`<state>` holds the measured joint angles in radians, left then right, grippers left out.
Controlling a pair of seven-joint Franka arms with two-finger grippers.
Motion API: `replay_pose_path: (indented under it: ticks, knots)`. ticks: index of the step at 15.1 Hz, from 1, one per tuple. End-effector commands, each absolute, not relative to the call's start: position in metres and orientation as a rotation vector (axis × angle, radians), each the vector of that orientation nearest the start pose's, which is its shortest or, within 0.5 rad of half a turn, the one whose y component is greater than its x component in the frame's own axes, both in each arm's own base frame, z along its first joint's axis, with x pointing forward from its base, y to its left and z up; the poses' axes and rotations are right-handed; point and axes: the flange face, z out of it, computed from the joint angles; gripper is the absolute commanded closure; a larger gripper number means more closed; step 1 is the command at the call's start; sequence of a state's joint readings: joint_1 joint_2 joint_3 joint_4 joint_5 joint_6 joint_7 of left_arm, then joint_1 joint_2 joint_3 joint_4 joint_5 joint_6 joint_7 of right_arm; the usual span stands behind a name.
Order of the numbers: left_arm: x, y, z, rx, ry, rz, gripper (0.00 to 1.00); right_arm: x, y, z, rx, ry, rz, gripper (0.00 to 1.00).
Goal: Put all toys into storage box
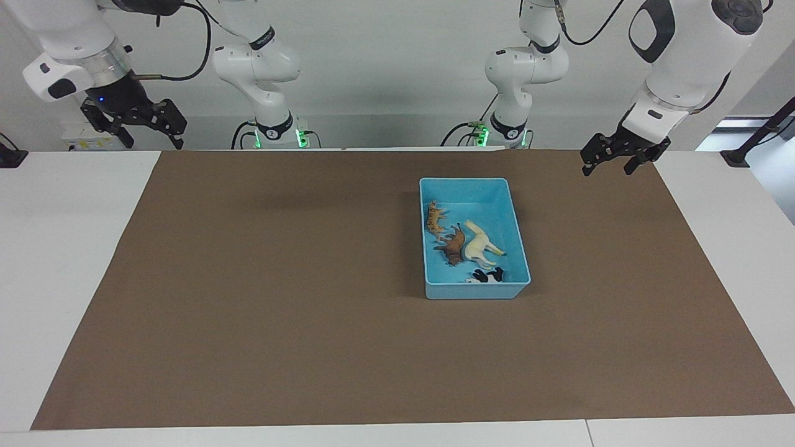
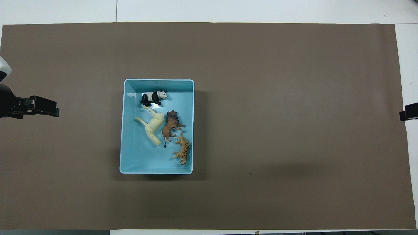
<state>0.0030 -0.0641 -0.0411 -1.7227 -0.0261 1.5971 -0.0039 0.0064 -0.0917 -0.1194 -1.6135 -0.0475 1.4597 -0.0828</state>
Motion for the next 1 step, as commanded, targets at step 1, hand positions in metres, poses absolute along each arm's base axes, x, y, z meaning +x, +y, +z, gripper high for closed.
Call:
replay_pose_path:
  ticks: [1]
  knots:
    - [0.5309,-0.0266,0.5851,-3.176,0.078,0.101,0.0,0.5064,-0.0655,0.6461,-3.187,-0.001,0.093,0.0]
